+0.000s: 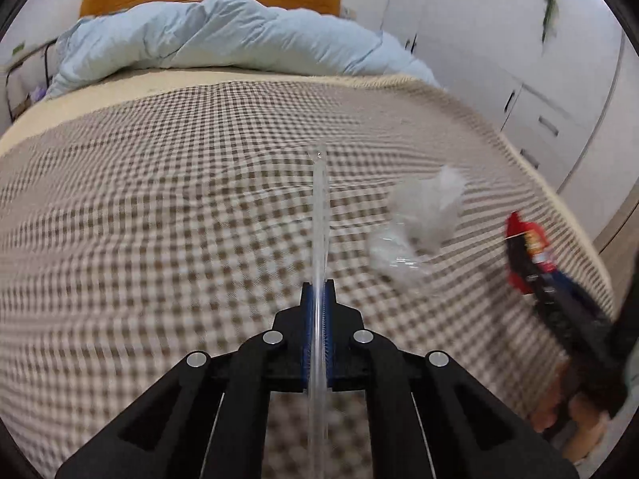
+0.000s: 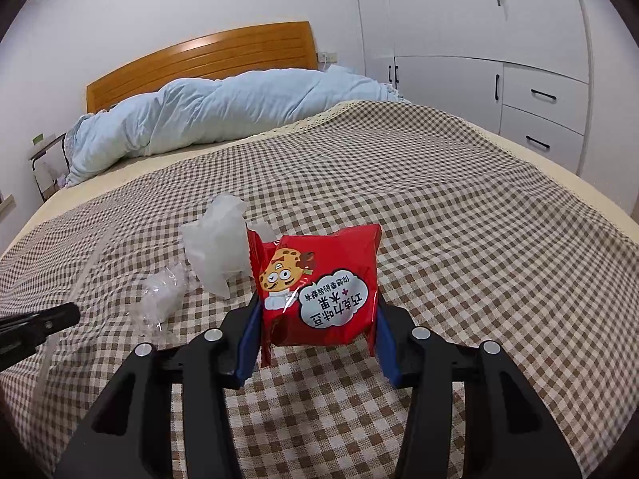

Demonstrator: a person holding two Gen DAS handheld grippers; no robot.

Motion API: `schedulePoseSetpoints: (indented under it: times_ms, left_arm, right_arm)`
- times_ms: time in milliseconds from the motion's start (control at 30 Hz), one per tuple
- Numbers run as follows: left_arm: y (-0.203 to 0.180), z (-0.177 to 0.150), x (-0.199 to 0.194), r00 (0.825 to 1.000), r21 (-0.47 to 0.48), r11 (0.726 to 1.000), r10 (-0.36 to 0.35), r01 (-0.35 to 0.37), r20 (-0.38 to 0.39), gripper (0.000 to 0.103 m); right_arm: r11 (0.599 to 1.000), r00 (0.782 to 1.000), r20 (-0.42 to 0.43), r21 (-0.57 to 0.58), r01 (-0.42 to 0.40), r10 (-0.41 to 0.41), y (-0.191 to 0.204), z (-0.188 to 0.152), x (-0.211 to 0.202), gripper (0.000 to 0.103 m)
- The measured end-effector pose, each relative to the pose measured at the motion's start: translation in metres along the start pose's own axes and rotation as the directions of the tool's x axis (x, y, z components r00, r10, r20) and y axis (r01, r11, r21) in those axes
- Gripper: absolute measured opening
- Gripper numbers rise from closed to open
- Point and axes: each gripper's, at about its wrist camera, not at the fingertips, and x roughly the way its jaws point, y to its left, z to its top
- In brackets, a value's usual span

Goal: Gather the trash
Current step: 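Close the left tool on the clear plastic straw wrapper, then carry the red packet and straw wrapper down to the floor bin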

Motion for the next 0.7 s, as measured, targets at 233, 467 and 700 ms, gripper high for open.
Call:
schedulePoseSetpoints:
  times_ms: [233,467,700]
  left_arm:
    - [-0.023,-0.026,-0.036,0.998,-0.018,1.0,0.0,0.001,0.062,0.002]
    - [-0.026,-0.033,-0.068,0.997,-0.048,0.999,-0.007,0.011,0.079,0.002]
    - [-0.033,-0.049,-0.094,0.994,-0.074,0.996,-0.033,0.041,0.107,0.002]
  right_arm:
    - [1.0,0.999,0.036,-0.027,0.006,-0.005,0.004,0.0,-0.006,0.047]
    - [0.996,0.997,0.055,-0.073,-0.046,0.05,0.004,-0.006,-0.03,0.048]
    - [0.99,0.992,0.083,-0.118,-0.082,0.092,0.001,-0.018,-0.075,0.047]
